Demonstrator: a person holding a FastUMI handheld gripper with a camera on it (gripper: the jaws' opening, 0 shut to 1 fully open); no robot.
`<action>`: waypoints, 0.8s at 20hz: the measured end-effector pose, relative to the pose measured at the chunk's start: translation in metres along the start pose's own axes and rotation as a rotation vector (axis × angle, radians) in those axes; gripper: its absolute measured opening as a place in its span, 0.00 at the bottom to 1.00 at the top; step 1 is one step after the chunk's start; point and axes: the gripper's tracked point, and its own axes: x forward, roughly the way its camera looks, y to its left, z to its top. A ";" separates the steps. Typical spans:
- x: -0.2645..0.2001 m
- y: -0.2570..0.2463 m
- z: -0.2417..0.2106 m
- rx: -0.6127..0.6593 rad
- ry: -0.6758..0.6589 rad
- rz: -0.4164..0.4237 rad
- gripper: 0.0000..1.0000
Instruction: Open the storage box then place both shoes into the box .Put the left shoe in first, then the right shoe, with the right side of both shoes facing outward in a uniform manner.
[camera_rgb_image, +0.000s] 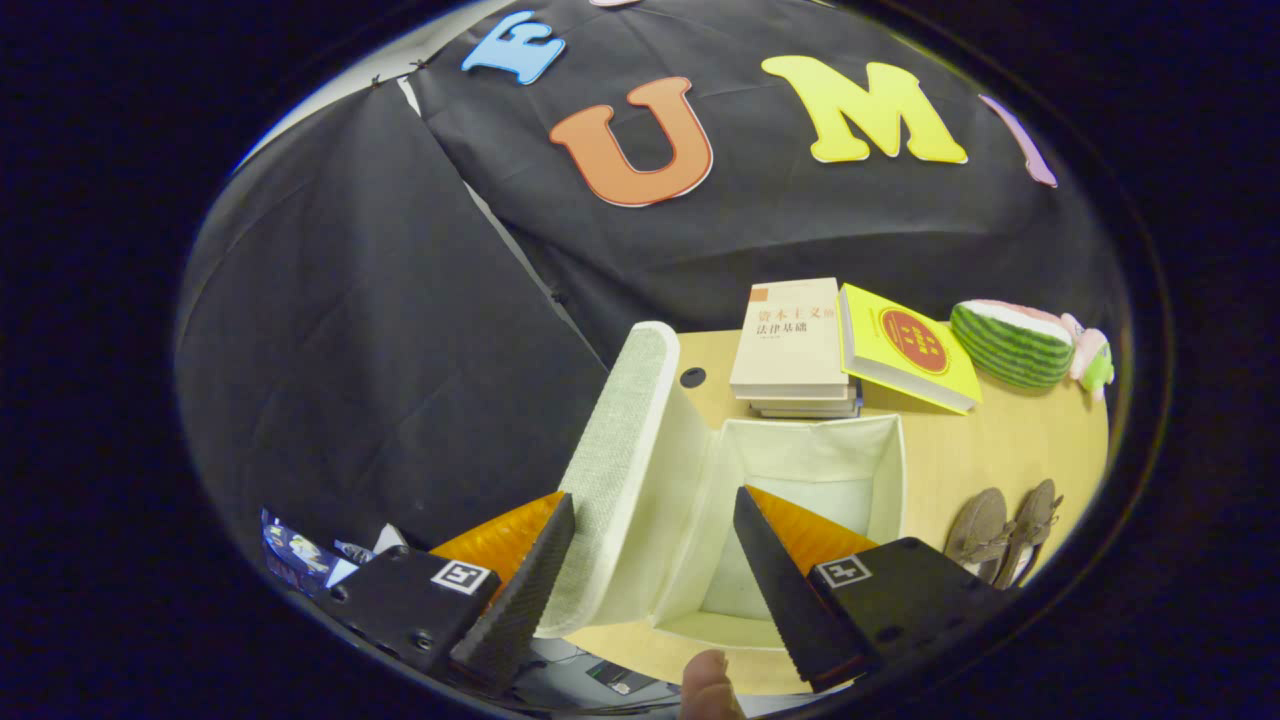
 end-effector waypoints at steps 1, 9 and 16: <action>-0.002 -0.001 -0.002 0.000 0.002 0.013 1.00; -0.017 0.056 -0.023 0.028 0.076 0.287 1.00; -0.029 0.011 -0.028 0.008 0.054 0.199 1.00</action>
